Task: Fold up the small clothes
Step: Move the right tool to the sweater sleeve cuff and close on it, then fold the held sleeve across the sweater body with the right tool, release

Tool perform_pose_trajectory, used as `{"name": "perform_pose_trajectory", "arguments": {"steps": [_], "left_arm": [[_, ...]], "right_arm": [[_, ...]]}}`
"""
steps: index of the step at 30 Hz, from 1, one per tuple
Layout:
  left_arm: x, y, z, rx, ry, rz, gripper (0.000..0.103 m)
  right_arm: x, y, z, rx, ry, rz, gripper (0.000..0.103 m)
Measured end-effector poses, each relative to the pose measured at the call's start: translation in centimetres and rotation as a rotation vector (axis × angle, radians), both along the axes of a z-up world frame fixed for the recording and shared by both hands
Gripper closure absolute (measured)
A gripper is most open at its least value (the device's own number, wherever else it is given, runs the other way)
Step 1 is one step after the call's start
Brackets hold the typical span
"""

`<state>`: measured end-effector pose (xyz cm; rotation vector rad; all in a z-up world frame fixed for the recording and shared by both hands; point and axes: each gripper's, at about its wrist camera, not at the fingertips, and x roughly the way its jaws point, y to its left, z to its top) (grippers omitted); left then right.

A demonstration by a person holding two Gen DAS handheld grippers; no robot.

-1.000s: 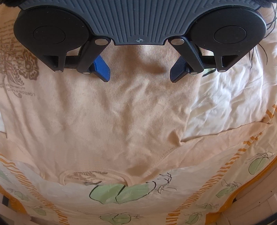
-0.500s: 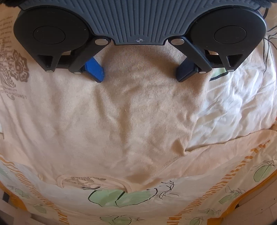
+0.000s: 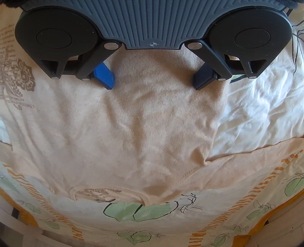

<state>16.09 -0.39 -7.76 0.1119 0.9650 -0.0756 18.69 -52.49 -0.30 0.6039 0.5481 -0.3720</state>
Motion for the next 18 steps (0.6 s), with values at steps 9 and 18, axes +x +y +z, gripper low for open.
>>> {"name": "perform_pose_trajectory", "arguments": {"steps": [9, 18], "left_arm": [[-0.3, 2.6, 1.5, -0.077, -0.031, 0.003, 0.023], [-0.2, 6.7, 2.7, -0.115, -0.048, 0.054, 0.023]], "right_arm": [[7.2, 18.3, 6.6, -0.101, -0.132, 0.480, 0.091], [11.3, 34.5, -1.8, -0.104, 0.028, 0.796, 0.091]]}}
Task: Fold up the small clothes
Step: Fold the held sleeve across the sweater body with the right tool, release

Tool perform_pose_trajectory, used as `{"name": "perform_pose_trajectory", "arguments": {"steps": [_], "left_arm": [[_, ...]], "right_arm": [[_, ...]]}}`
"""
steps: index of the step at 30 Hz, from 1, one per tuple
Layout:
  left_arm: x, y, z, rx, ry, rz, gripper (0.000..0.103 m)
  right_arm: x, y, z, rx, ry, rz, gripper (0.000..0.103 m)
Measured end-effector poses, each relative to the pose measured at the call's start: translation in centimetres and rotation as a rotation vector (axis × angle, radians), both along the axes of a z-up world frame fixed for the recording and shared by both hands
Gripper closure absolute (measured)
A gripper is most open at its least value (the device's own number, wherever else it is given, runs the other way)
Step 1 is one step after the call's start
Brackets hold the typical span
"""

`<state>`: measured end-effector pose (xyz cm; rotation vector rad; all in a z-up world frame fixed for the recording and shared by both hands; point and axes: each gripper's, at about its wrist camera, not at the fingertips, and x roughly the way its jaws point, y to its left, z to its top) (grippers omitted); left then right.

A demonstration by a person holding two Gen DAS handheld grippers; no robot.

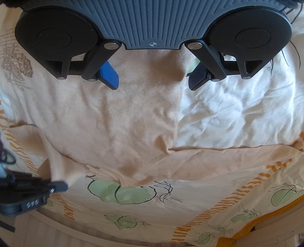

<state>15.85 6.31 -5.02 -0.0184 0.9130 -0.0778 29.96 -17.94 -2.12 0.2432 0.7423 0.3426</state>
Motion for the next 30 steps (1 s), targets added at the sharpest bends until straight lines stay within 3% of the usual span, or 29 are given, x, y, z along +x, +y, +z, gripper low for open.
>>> {"name": "perform_pose_trajectory", "arguments": {"steps": [6, 11, 19, 21, 26, 30], "left_arm": [[0.6, 1.4, 0.4, -0.042, -0.008, 0.012, 0.023], [1.7, 0.6, 0.8, -0.089, -0.025, -0.016, 0.023], [5.5, -4.3, 1.2, -0.144, -0.034, -0.111, 0.023], [6.1, -6.1, 1.1, -0.095, -0.055, -0.139, 0.023], [6.2, -11.1, 0.4, 0.146, -0.152, -0.277, 0.023], [6.5, -14.1, -1.2, 0.281, -0.190, -0.370, 0.025]], "right_arm": [[-1.6, 4.5, -4.5, -0.085, 0.030, 0.097, 0.081], [-4.1, 2.2, -3.7, -0.008, -0.043, 0.139, 0.054], [-7.4, -3.6, -1.9, -0.012, -0.119, 0.058, 0.053], [-7.9, -4.9, -2.0, -0.005, -0.111, 0.029, 0.053], [-8.8, -8.4, -2.6, 0.029, -0.075, -0.047, 0.052], [-9.1, -10.3, -2.9, 0.050, -0.065, -0.089, 0.051]]}}
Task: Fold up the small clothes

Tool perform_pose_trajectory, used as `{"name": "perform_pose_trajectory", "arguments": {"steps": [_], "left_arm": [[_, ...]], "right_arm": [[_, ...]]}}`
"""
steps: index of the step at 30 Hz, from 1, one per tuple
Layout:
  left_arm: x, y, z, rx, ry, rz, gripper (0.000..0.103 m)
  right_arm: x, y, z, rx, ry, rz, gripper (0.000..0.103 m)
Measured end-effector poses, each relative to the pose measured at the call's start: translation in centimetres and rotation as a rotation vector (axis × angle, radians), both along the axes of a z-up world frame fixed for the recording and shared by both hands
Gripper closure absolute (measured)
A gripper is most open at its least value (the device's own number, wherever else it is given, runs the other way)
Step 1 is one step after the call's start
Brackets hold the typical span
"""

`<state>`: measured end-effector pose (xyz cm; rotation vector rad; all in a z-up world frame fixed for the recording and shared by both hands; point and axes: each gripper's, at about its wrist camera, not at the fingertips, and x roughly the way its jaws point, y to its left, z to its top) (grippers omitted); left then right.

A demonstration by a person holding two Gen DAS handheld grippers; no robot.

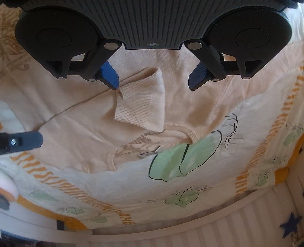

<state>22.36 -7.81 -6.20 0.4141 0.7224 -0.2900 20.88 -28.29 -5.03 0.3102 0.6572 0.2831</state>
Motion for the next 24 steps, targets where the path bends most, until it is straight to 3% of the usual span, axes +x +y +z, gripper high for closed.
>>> {"name": "perform_pose_trajectory", "arguments": {"steps": [3, 8, 9, 11, 15, 20, 24], "left_arm": [[1.4, -0.2, -0.5, 0.005, -0.004, 0.040, 0.030], [5.0, 6.6, -0.1, -0.267, 0.103, 0.422, 0.031], [5.3, 7.9, -0.3, -0.315, 0.137, 0.452, 0.032], [5.4, 9.5, -0.7, -0.379, 0.175, 0.442, 0.034], [4.7, 10.2, -0.7, -0.403, 0.175, 0.366, 0.034], [5.7, 9.4, -1.0, -0.488, 0.203, 0.328, 0.034], [5.9, 8.1, -0.8, -0.505, 0.181, 0.264, 0.034]], "right_arm": [[-0.2, -1.1, -0.3, 0.005, 0.003, -0.018, 0.051], [-0.2, -2.6, -1.1, 0.007, 0.014, -0.045, 0.051], [-0.1, -3.0, -1.2, 0.005, 0.016, -0.052, 0.051], [0.0, -3.8, -1.4, 0.004, 0.017, -0.071, 0.051], [0.5, -5.7, -1.7, 0.009, 0.016, -0.122, 0.051], [1.6, -7.7, -1.8, 0.028, 0.020, -0.178, 0.051], [1.8, -8.3, -1.6, 0.026, 0.019, -0.184, 0.051]]}}
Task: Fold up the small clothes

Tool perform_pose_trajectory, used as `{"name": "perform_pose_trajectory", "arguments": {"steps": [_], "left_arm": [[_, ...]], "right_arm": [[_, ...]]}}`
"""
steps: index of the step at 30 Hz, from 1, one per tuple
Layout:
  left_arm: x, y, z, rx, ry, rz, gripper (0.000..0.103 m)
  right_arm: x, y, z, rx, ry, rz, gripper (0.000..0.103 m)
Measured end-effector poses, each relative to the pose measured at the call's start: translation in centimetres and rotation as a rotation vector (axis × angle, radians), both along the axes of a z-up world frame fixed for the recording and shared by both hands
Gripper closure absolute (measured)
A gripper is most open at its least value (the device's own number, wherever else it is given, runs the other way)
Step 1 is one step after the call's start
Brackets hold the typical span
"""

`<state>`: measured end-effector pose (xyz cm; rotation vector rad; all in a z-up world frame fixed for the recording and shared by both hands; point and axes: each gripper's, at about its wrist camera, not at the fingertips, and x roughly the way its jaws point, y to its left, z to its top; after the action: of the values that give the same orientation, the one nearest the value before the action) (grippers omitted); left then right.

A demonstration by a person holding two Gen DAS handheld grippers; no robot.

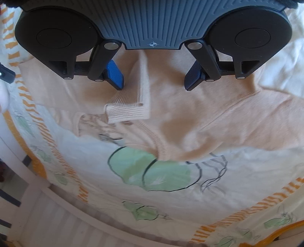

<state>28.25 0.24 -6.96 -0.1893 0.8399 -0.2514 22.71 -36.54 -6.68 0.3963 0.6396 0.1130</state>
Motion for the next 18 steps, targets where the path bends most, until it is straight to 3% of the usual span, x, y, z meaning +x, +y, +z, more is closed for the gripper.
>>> {"name": "perform_pose_trajectory", "arguments": {"steps": [7, 8, 9, 10, 12, 16, 18], "left_arm": [[0.0, -1.6, -0.1, 0.019, -0.032, -0.035, 0.035], [-0.1, -1.8, -0.1, 0.027, -0.043, -0.033, 0.050], [0.0, -1.9, -0.1, 0.029, -0.057, -0.052, 0.084], [0.1, -1.9, -0.1, 0.021, -0.058, -0.076, 0.099], [0.1, -1.5, 0.4, -0.010, -0.068, -0.080, 0.097], [-0.5, 0.8, 3.4, -0.012, -0.166, 0.012, 0.097], [-0.1, 2.4, 3.7, -0.027, -0.149, 0.056, 0.097]], "right_arm": [[0.0, -0.1, -0.3, 0.007, 0.002, 0.003, 0.051], [0.0, -0.1, -0.3, 0.005, 0.002, 0.003, 0.051], [0.0, -0.1, -0.3, 0.003, 0.003, 0.002, 0.051], [0.0, -0.2, -0.3, 0.002, 0.005, -0.001, 0.051], [0.0, -0.5, -0.2, 0.002, 0.008, -0.008, 0.051], [0.5, -1.5, 0.2, 0.001, 0.004, -0.019, 0.051], [1.3, -2.0, 0.4, -0.003, 0.004, -0.025, 0.051]]}}
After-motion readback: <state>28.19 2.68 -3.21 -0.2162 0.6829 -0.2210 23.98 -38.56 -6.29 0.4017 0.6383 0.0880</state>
